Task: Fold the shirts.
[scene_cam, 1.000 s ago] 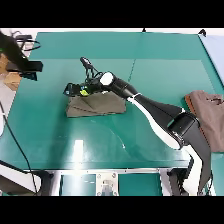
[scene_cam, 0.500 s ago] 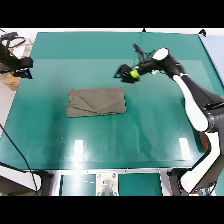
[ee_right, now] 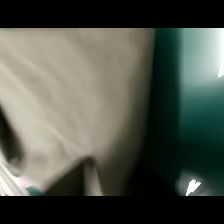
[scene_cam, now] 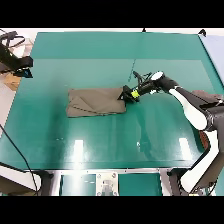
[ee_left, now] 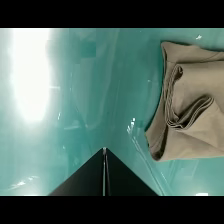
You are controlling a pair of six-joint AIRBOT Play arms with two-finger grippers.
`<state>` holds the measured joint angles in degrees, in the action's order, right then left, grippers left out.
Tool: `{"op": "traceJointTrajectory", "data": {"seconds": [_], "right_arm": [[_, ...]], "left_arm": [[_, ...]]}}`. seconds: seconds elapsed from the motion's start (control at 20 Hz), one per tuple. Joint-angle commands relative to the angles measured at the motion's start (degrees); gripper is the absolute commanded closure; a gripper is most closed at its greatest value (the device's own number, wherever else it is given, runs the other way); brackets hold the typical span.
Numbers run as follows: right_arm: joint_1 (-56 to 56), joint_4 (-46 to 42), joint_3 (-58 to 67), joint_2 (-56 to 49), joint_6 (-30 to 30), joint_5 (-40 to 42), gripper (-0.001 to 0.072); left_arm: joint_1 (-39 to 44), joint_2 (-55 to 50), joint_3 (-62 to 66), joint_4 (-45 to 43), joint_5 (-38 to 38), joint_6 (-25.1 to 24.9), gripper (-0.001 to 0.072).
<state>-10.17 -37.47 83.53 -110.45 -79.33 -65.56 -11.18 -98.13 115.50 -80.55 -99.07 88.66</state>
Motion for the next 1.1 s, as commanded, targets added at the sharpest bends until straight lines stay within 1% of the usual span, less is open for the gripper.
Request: {"op": "traceJointTrajectory", "data": {"seconds": [0.0, 0.1, 0.2, 0.3, 0.4, 0.5, 0.7, 0.85, 0.95, 1.05], "right_arm": [[-2.1, 7.2, 1.7, -0.2, 2.9, 0.7, 0.0693], [-0.6, 7.2, 7.5, 1.9, 2.5, -2.0, 0.0695], [2.8, 6.4, 14.9, 6.1, -0.1, -4.7, 0.0696], [8.2, 5.9, 22.7, 10.7, -2.4, -7.0, 0.0696], [15.0, 2.3, 29.6, 14.3, -7.2, -9.4, 0.0696], [22.6, 0.2, 33.9, 16.3, -10.2, -13.1, 0.0696], [39.4, -1.0, 34.1, 18.3, -11.8, -15.2, 0.0696], [51.0, -1.6, 33.8, 18.3, -12.0, -15.1, 0.0696], [57.1, -5.5, 33.6, 18.3, -12.8, -16.2, 0.0696], [61.6, -8.9, 31.8, 18.3, -13.5, -19.4, 0.0696]], "left_arm": [[0.0, 0.0, 0.0, 0.0, 0.5, 0.0, 0.0683], [0.0, 0.0, 0.0, 0.0, 0.5, 0.0, 0.0683], [0.0, 0.0, 0.0, 0.1, 0.5, 0.0, 0.0684], [0.0, 0.0, 0.0, 0.1, 0.4, 0.0, 0.0683], [0.0, 0.0, 0.0, 0.1, 0.5, 0.0, 0.0683], [0.0, 0.0, 0.0, 0.1, 0.4, 0.0, 0.0683], [0.0, 0.0, 0.0, 0.5, 0.4, 0.3, 0.0683], [0.0, 0.0, 0.0, 1.7, 0.5, 0.5, 0.0683], [0.0, 0.0, 0.0, 3.1, 0.5, 0.8, 0.0683], [0.0, 0.0, 0.0, 4.3, 0.5, 1.1, 0.0684]]}}
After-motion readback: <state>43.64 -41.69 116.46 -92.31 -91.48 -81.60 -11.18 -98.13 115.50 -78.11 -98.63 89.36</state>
